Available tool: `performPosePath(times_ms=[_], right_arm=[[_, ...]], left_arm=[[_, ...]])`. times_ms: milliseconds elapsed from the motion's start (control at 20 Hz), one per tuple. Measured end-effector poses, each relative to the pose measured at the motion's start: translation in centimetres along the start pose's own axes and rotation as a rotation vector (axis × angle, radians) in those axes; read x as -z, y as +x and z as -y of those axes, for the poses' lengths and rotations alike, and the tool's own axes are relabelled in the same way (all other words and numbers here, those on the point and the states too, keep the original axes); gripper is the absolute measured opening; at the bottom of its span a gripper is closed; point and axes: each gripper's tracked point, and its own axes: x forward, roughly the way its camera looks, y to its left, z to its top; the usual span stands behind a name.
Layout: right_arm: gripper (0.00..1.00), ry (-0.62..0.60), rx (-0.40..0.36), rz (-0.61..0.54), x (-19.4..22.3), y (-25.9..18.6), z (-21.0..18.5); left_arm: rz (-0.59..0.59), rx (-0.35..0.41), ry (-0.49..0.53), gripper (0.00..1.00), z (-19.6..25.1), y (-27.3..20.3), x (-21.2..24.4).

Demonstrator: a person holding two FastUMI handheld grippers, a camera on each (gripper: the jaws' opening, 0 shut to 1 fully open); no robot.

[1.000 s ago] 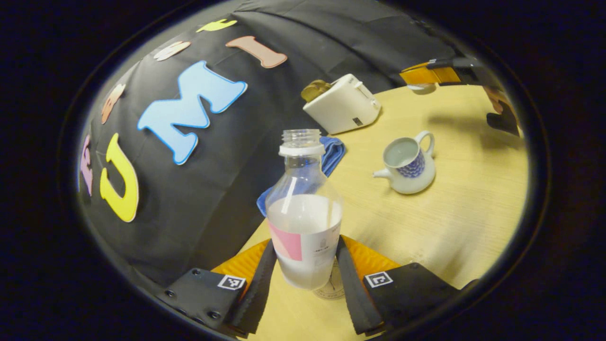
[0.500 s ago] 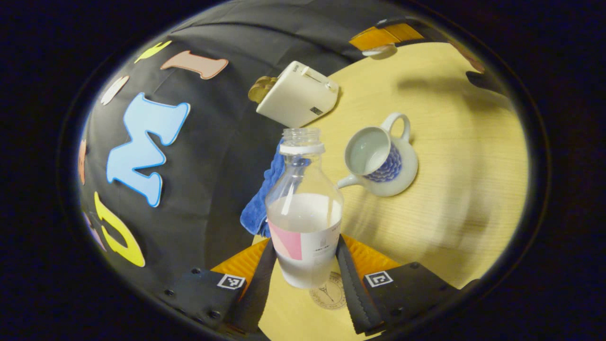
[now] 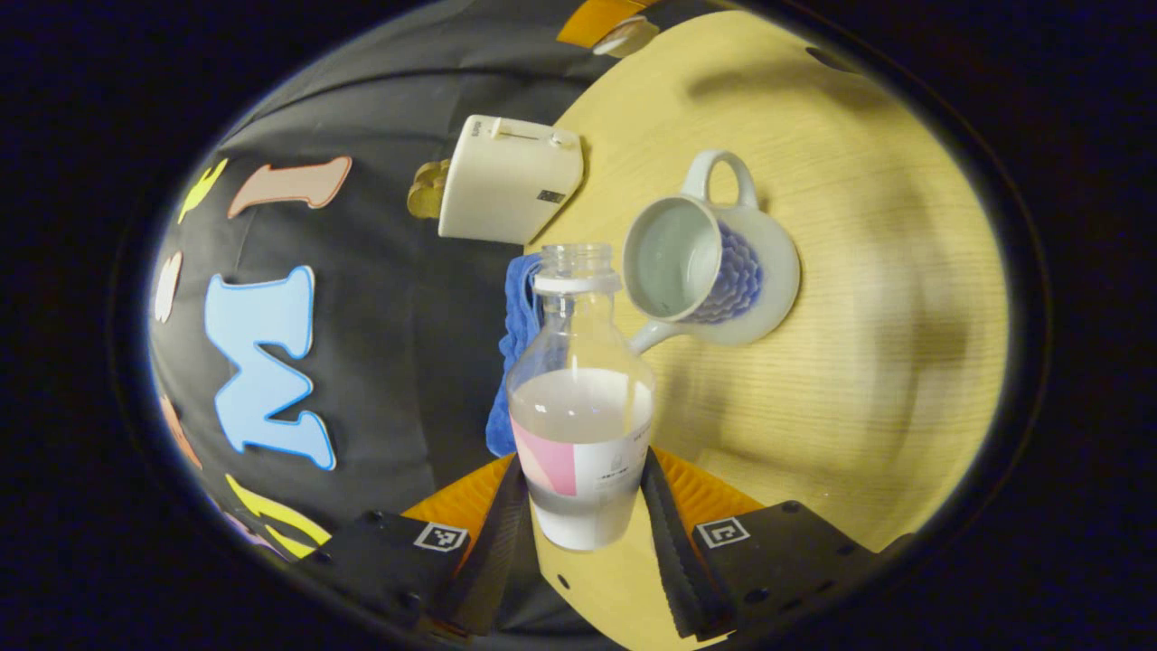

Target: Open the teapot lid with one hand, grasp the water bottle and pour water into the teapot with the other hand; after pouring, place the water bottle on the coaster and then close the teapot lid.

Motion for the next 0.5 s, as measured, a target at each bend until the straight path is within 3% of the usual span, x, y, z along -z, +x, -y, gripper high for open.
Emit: performPosePath(times_ms=[500], right_arm=[[0.03,0.009,-0.013,0.007,-0.38,-0.34,-0.47]], left_arm=[[-0.056,-0.027,0.228,0.80,0.03,-0.64,-0.64]])
